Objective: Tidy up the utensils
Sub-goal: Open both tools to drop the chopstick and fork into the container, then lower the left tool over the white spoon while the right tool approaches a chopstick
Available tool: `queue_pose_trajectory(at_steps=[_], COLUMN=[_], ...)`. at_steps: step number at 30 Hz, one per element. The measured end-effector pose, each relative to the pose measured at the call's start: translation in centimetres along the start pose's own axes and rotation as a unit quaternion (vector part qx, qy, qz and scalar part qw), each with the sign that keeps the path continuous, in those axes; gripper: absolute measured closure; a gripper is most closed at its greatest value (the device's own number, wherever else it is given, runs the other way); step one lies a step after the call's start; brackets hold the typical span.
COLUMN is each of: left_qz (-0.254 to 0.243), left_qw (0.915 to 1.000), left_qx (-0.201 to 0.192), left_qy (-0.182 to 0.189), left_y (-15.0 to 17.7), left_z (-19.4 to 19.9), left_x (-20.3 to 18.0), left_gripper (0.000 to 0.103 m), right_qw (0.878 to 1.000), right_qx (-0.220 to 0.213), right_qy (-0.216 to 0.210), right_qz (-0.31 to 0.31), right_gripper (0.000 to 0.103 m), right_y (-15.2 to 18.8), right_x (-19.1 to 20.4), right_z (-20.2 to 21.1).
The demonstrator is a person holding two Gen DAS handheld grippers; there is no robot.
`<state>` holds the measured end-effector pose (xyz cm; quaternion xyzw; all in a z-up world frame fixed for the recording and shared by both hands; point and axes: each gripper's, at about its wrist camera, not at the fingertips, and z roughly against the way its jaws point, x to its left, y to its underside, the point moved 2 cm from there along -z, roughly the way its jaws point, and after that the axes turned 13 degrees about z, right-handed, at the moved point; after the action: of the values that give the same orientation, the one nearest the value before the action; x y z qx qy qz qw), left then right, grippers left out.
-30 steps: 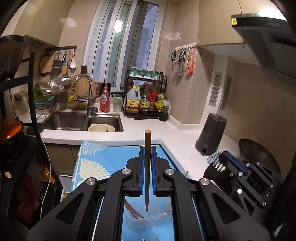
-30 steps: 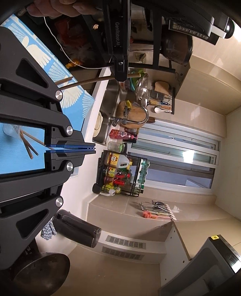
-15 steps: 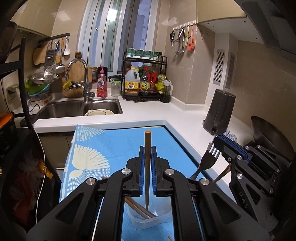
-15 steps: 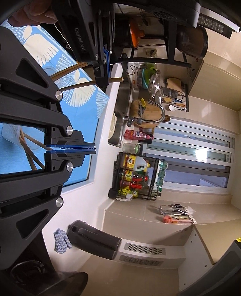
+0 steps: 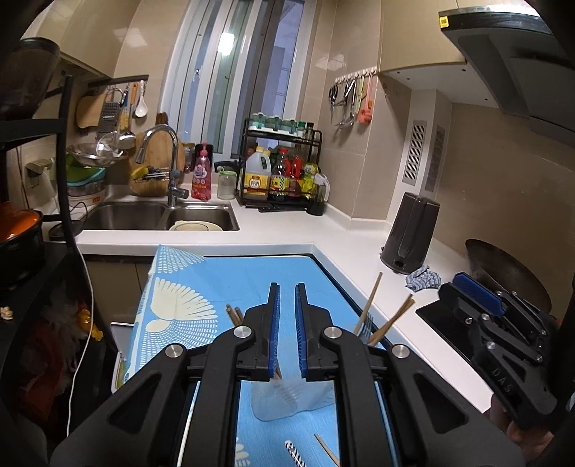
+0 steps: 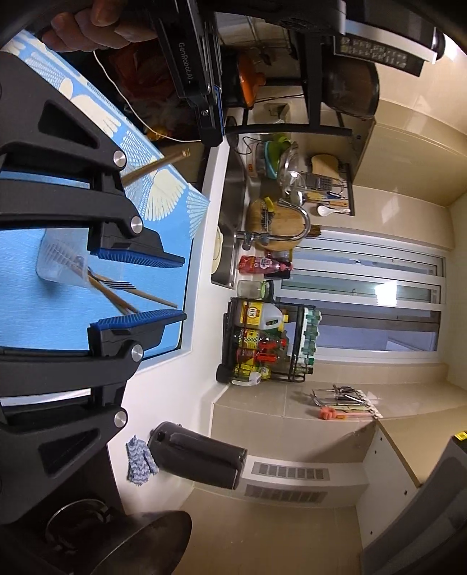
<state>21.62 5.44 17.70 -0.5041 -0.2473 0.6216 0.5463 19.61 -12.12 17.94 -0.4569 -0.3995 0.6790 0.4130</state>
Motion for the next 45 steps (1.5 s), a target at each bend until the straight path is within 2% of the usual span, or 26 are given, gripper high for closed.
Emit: queue_pose_trajectory(at_steps=[3,6,11,14,19,27,31,34,39,45], left_qz=[0.009,0.015,0.023,0.024,0.027,0.039,0.071,0.073,0.097,0.102], left_qw=[0.9999,0.9998,0.9988,0.9978,0.9966,0.9935,0.9892,0.9879,0.9834,0.9777], left_qx=[-0.007,-0.009,0.016,0.021,0.039,0.064,0.097,0.117,0.150,0.181], left_qy=[-0.001,-0.011,-0.039,-0.057,-0.066,-0.086,-0.084,-0.070,-0.032,-0.027], left_y=[1.1,3.2,8.1,10.6,13.5,18.3,21.3,23.4,24.9,26.6], left_z=[2.2,4.2,5.7,6.2,6.5,6.9,6.4,5.8,4.4,2.9], left_x=[0.2,0.6,1.0,1.2,1.7,3.0,4.2,3.6,2.6,2.1], left_gripper=[0.086,0.086,0.086,0.086,0.086,0.086,0.087,0.087,0.087,0.087], right_qw=[1.000,1.000,0.999,0.998,0.994,0.989,0.984,0.981,0.976,0.971], right_qx=[-0.003,-0.003,0.022,0.044,0.076,0.116,0.147,0.164,0.182,0.200], right_qy=[-0.004,-0.006,-0.016,-0.026,-0.040,-0.064,-0.081,-0.093,-0.115,-0.126], right_qz=[-0.005,-0.013,-0.037,-0.046,-0.062,-0.065,-0.059,-0.052,-0.041,-0.030], right_gripper=[0.077,0.077,0.077,0.077,0.077,0.077,0.078,0.078,0.078,0.078], right_y=[0.9,2.5,6.8,9.4,13.5,17.6,20.2,21.6,22.8,23.6], right_x=[0.1,0.5,1.8,2.6,3.7,5.5,7.1,8.0,9.1,9.9], right_z=[2.8,5.4,8.2,8.8,9.4,9.4,8.9,8.7,8.4,8.0])
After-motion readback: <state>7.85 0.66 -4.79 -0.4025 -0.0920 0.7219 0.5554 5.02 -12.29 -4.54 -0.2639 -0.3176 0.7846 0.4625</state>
